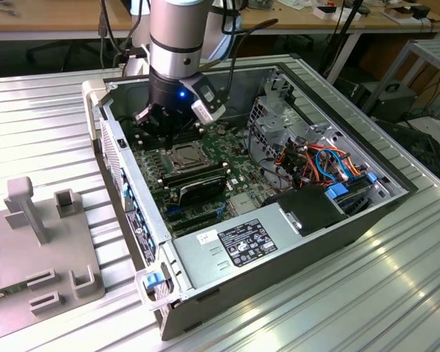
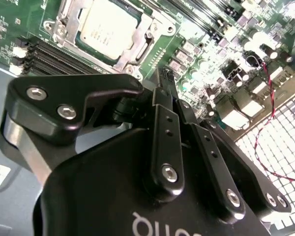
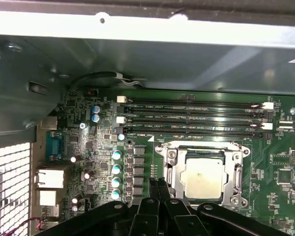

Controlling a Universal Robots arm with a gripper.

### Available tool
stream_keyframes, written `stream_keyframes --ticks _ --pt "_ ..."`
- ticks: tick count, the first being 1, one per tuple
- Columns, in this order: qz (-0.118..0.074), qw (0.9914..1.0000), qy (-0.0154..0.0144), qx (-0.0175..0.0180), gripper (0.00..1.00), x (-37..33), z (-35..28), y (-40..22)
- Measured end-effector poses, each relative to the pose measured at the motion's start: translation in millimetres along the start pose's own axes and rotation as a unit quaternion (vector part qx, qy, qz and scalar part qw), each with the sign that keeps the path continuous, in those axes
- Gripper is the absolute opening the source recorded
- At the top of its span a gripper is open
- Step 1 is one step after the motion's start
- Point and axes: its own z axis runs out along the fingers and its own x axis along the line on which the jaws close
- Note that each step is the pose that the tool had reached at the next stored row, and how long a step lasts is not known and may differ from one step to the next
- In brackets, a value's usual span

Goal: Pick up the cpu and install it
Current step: 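Install the first cpu locking lever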

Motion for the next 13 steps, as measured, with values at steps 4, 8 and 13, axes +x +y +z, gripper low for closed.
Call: stream_keyframes --ticks 4,8,13 --pt "0.000 1.00000 -0.0001 -0.0001 0.11 8.2 0.1 0.5" --pt "0.000 1.00000 -0.0001 -0.0001 0.11 8.3 0.0 0.4" --pt "0.000 1.00000 -0.0001 0.0000 0.11 8.4 0.1 2.8"
